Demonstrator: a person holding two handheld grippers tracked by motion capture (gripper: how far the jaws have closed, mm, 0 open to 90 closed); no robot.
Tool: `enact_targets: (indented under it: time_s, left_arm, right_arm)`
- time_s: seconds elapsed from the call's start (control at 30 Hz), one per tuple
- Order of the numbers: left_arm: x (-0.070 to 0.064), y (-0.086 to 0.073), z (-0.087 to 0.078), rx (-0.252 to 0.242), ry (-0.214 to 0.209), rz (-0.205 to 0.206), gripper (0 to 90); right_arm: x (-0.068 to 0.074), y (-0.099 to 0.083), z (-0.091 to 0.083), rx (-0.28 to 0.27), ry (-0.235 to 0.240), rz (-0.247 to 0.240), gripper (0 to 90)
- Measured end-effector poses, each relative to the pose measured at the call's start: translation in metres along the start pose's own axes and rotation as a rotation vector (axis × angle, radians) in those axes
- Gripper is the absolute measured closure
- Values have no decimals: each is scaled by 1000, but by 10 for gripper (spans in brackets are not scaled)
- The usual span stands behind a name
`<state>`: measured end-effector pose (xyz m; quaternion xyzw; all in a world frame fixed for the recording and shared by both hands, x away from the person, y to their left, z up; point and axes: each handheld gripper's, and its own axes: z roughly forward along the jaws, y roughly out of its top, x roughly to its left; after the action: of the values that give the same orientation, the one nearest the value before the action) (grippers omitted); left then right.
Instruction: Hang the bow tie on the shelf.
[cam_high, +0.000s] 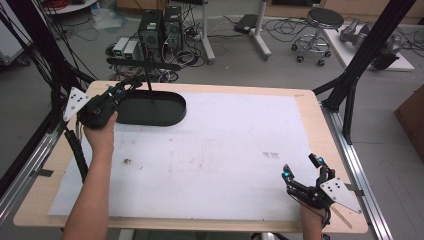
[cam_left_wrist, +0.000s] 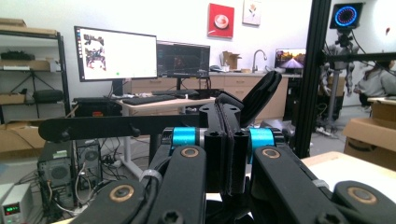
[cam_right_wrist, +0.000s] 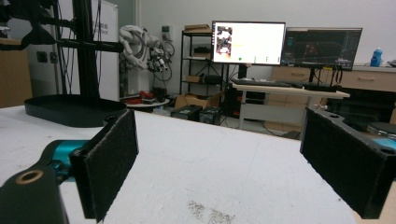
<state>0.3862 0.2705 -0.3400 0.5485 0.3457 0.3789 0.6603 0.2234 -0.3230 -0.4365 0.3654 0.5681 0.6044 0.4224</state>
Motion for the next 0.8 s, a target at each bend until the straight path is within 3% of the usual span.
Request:
enact_targets:
  time_s: [0.33, 0.8]
  left_arm:
    - [22, -2, 31, -20, 22, -46, 885]
    - [41, -19, 49, 4, 57, -99, 885]
  right_arm:
    - [5, 4, 2, -5, 6, -22, 105]
    - [10, 5, 5, 6, 16, -50, 105]
